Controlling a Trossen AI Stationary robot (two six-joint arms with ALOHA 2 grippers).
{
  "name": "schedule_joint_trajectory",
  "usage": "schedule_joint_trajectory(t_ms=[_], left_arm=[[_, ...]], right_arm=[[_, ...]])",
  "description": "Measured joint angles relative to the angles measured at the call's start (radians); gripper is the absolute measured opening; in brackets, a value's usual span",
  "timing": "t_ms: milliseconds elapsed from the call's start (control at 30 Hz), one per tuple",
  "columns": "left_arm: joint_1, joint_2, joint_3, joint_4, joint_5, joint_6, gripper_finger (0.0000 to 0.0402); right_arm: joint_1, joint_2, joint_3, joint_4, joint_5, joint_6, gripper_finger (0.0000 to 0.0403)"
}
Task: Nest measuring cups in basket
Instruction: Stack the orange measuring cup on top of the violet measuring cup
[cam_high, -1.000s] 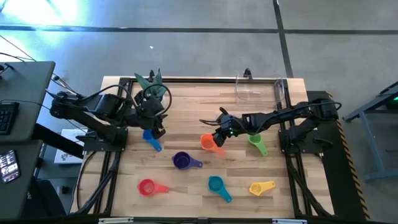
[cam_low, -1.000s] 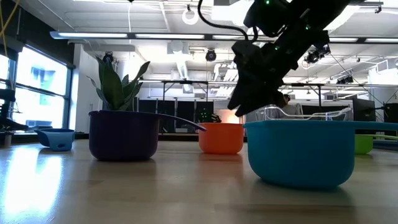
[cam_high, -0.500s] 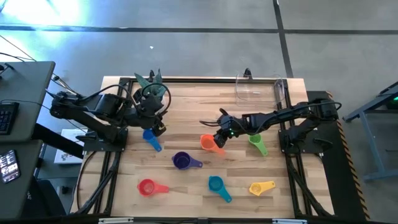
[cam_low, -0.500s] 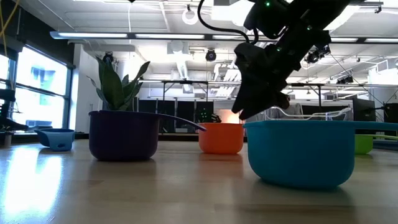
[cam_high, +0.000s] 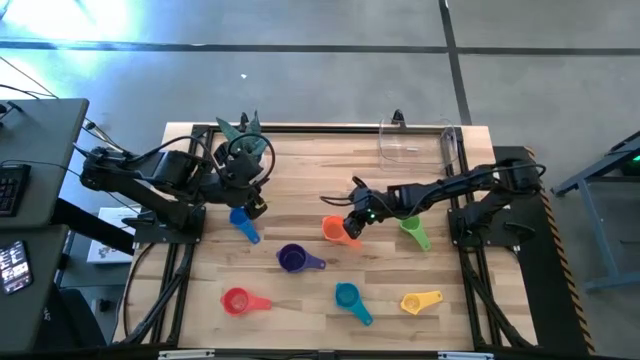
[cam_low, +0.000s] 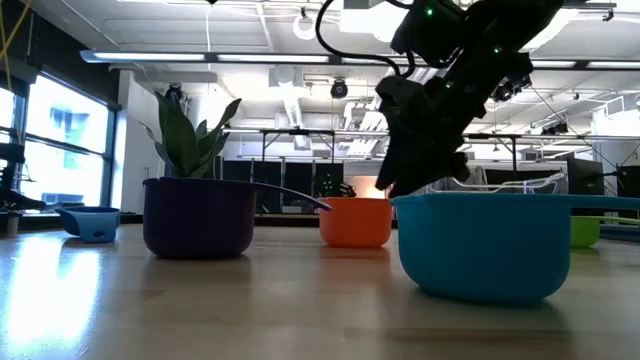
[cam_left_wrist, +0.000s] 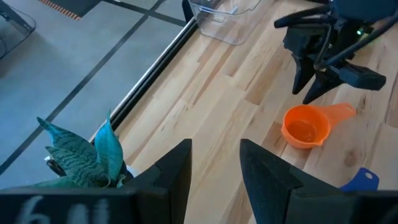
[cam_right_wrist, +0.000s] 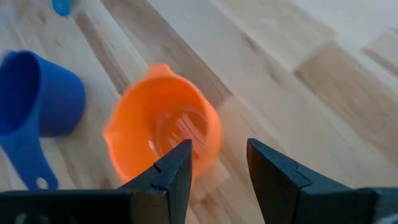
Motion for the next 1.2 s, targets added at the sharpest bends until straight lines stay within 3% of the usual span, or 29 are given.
schedule_joint_trajectory(t_ms=[467,600,867,1200], left_arm=[[0.000,0.000,-0.001,-0.005,-0.004,0.000,0.0127],[0.000,0.000,-0.001,-0.005,-0.004,0.000,0.0127],[0.000,0.000,-0.001,-0.005,-0.004,0.031,0.0127],[0.000,0.000,-0.001,-0.005,-0.003,0.043,0.0127]], right_arm=[[0.015,0.085,0.000,0.022,-0.018,0.057,0.0139],[0.015,0.106,0.000,0.023,-0.031,0.079,0.0110],[0.016,0.102,0.000,0.025,-0.065,0.072,0.0008],[0.016,0.065,0.003,0.023,-0.080,0.088,0.0005]])
